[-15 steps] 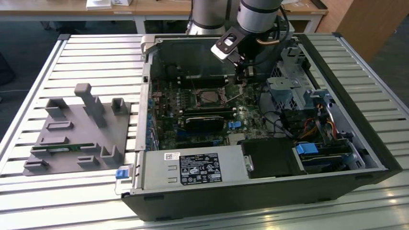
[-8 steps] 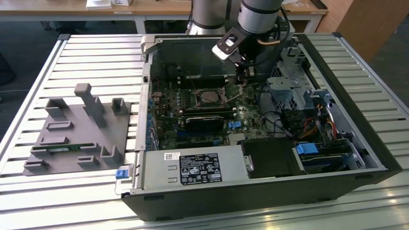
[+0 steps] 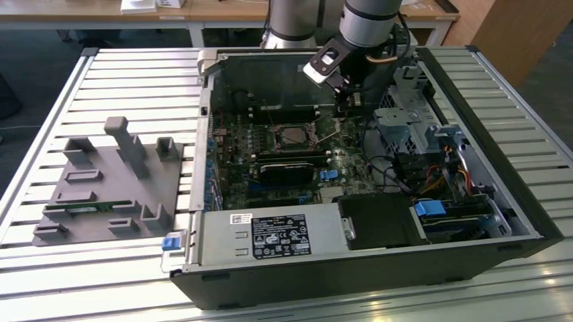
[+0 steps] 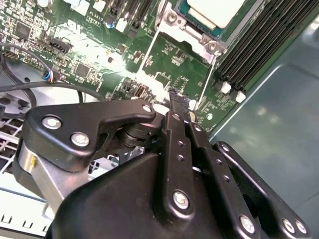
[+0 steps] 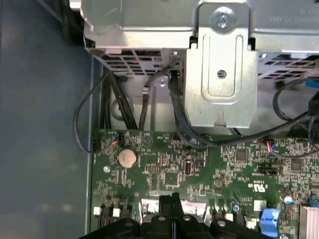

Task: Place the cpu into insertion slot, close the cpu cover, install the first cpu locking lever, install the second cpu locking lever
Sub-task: 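Close the cpu cover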

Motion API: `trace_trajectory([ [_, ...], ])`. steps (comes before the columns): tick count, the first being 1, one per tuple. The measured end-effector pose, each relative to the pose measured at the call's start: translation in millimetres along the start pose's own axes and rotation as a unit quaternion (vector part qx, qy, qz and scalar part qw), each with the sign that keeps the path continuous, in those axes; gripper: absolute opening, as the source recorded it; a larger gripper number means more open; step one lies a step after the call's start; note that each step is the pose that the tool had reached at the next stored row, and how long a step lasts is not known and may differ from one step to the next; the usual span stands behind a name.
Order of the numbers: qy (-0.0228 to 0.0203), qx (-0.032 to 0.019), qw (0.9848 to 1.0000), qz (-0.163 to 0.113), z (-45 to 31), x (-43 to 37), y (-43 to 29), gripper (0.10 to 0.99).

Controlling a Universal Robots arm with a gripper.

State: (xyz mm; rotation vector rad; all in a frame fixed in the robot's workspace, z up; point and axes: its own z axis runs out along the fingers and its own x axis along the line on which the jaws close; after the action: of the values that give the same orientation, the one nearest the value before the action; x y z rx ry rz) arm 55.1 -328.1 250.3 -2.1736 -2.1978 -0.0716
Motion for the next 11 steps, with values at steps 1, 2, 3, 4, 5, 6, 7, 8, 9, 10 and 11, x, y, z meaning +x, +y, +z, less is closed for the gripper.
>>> trace_trajectory([
  [1,0.0,-0.0001,1.0,0.002,0.2,0.0,1.1,0.106],
  [2,0.0,-0.0002,1.0,0.002,0.4,0.0,2.5,0.106],
  [3,0.0,-0.0002,1.0,0.002,0.5,0.0,4.0,0.106],
  [4,0.0001,-0.0002,1.0,0.002,0.6,0.0,5.4,0.106],
  [5,0.0001,-0.0002,1.0,0.002,0.7,0.0,6.6,0.106],
  [6,0.0001,-0.0002,1.0,0.002,0.8,0.0,7.5,0.106],
  [7,0.0001,-0.0002,1.0,0.002,0.8,0.0,8.4,0.106],
  [8,0.0,-0.0002,1.0,0.002,0.8,0.0,9.4,0.106],
  [9,-0.0002,-0.0002,1.0,0.002,0.8,0.0,10.0,0.106],
  [10,-0.0003,-0.0002,1.0,0.002,0.9,0.0,10.6,0.106],
  [11,-0.0003,-0.0002,1.0,0.002,1.0,0.0,11.3,0.106],
])
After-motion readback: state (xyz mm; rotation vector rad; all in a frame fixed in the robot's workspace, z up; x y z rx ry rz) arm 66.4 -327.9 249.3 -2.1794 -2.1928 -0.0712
